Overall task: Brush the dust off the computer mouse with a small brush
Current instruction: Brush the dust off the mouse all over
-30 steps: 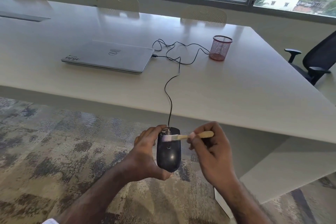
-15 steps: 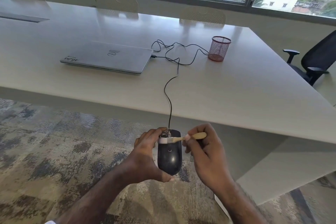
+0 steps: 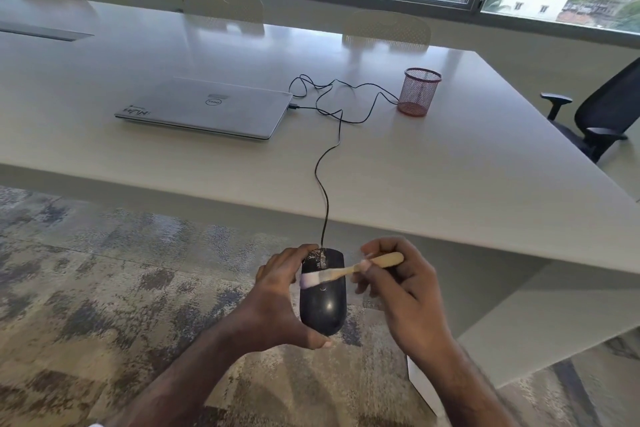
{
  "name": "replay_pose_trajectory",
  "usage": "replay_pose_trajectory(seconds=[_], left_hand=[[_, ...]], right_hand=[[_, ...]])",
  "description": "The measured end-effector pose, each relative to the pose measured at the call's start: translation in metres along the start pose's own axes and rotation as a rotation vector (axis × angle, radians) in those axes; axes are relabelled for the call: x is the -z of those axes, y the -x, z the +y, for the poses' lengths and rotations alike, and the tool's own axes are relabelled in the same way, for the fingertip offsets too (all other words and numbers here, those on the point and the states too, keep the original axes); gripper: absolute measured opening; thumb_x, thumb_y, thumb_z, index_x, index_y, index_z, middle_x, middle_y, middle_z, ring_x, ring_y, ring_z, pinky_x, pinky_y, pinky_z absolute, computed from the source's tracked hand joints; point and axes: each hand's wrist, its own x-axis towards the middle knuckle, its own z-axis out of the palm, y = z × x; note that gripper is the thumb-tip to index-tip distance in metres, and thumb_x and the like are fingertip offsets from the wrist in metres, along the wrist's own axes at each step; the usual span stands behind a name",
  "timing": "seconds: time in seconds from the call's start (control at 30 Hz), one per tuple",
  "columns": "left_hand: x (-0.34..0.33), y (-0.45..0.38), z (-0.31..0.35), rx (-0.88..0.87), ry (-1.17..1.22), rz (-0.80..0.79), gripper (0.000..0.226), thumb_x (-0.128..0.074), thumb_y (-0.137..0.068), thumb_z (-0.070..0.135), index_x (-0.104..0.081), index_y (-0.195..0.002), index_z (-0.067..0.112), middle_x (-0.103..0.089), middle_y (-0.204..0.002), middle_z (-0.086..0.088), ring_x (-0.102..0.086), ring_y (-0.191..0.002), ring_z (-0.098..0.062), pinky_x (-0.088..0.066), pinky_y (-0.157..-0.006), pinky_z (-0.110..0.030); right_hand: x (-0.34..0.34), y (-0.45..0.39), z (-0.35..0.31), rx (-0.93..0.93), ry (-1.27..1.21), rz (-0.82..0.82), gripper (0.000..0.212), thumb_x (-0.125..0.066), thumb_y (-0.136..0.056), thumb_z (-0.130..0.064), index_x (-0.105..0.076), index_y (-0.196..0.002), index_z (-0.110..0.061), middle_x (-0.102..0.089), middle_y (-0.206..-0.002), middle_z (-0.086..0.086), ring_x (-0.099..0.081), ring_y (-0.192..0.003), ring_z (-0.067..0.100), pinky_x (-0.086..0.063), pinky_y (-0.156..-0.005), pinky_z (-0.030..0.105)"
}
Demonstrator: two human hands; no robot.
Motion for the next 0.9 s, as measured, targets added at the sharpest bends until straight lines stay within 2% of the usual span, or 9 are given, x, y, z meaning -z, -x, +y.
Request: replay_pose_trajectory(seconds=[0.1,0.2,0.33,0.5,0.53,0.6,0.7,0.83,0.9], left_hand=[[0.003,0.003,-0.002,0.002,0.028,-0.002,0.121,-0.097,-0.04,0.047,-0.037,-0.146,0.053,-0.044,-0.14,0.029,-0.042,-0.13,-0.003,-0.048,-0.108,-0.033],[0.009,0.007,-0.005,-0.018,0.045,-0.034,0.117,-0.098,-0.042,0.044,-0.032,-0.136,0.071,-0.041,-0.132,0.041,-0.041,-0.125,0.009,-0.042,-0.102,-0.016],[0.016,0.013,-0.009,-0.015,0.06,-0.08,0.119,-0.1,-0.043,0.036,-0.035,-0.136,0.072,-0.037,-0.136,0.032,-0.041,-0.128,0.008,-0.04,-0.101,-0.006],[0.019,0.015,-0.01,0.0,0.101,-0.14,0.123,-0.098,-0.045,0.03,-0.036,-0.148,0.059,-0.037,-0.144,0.025,-0.042,-0.137,-0.002,-0.04,-0.106,-0.007],[0.019,0.016,-0.01,0.011,0.113,-0.151,0.125,-0.098,-0.046,0.029,-0.035,-0.151,0.054,-0.037,-0.145,0.025,-0.043,-0.138,-0.003,-0.039,-0.104,-0.005],[0.019,0.016,-0.009,0.035,0.131,-0.163,0.13,-0.098,-0.048,0.027,-0.032,-0.158,0.045,-0.037,-0.147,0.025,-0.043,-0.139,-0.004,-0.037,-0.102,-0.002],[0.02,0.018,-0.009,0.032,0.168,-0.131,0.136,-0.101,-0.052,0.023,-0.024,-0.164,0.037,-0.04,-0.15,0.018,-0.049,-0.133,-0.009,-0.042,-0.104,-0.01],[0.02,0.024,-0.014,0.072,0.307,-0.066,0.135,-0.1,-0.057,0.02,-0.021,-0.165,0.035,-0.053,-0.15,0.018,-0.063,-0.123,-0.021,-0.056,-0.105,-0.036],[0.016,0.03,-0.016,0.1,0.452,-0.038,0.125,-0.097,-0.059,0.013,-0.029,-0.162,0.032,-0.059,-0.149,0.017,-0.065,-0.129,-0.02,-0.059,-0.102,-0.036]], right_hand=[[0.015,-0.004,0.005,-0.079,-0.138,0.124,0.015,-0.069,-0.091,-0.007,-0.075,-0.099,-0.02,-0.076,-0.078,0.014,-0.071,-0.071,0.021,-0.054,-0.062,0.025],[0.025,-0.005,0.017,-0.28,-0.418,0.127,0.016,-0.067,-0.087,-0.013,-0.076,-0.101,-0.012,-0.077,-0.09,0.022,-0.073,-0.082,0.025,-0.057,-0.066,0.03],[0.018,-0.001,0.034,-0.457,-0.642,0.114,0.017,-0.064,-0.088,-0.01,-0.078,-0.098,-0.011,-0.078,-0.096,0.021,-0.075,-0.094,0.026,-0.061,-0.068,0.04],[-0.003,-0.002,0.041,-0.514,-0.767,0.069,0.014,-0.065,-0.089,-0.007,-0.072,-0.101,-0.008,-0.078,-0.092,0.021,-0.072,-0.106,0.033,-0.051,-0.088,0.071],[-0.007,-0.002,0.04,-0.513,-0.788,0.057,0.015,-0.064,-0.09,-0.006,-0.071,-0.102,-0.007,-0.078,-0.092,0.021,-0.073,-0.105,0.033,-0.051,-0.089,0.073],[-0.014,-0.003,0.039,-0.508,-0.822,0.043,0.015,-0.062,-0.091,-0.004,-0.07,-0.104,-0.004,-0.078,-0.091,0.022,-0.075,-0.101,0.032,-0.054,-0.084,0.069],[-0.02,-0.005,0.039,-0.5,-0.829,0.07,0.016,-0.063,-0.09,-0.004,-0.07,-0.104,-0.002,-0.077,-0.09,0.023,-0.077,-0.095,0.031,-0.057,-0.081,0.065],[-0.027,-0.007,0.04,-0.487,-0.815,0.137,0.017,-0.063,-0.089,-0.006,-0.069,-0.103,0.0,-0.078,-0.089,0.024,-0.077,-0.096,0.032,-0.06,-0.075,0.061],[-0.03,-0.008,0.04,-0.475,-0.821,0.163,0.015,-0.062,-0.089,-0.005,-0.069,-0.102,0.0,-0.078,-0.088,0.023,-0.077,-0.095,0.031,-0.061,-0.073,0.058]])
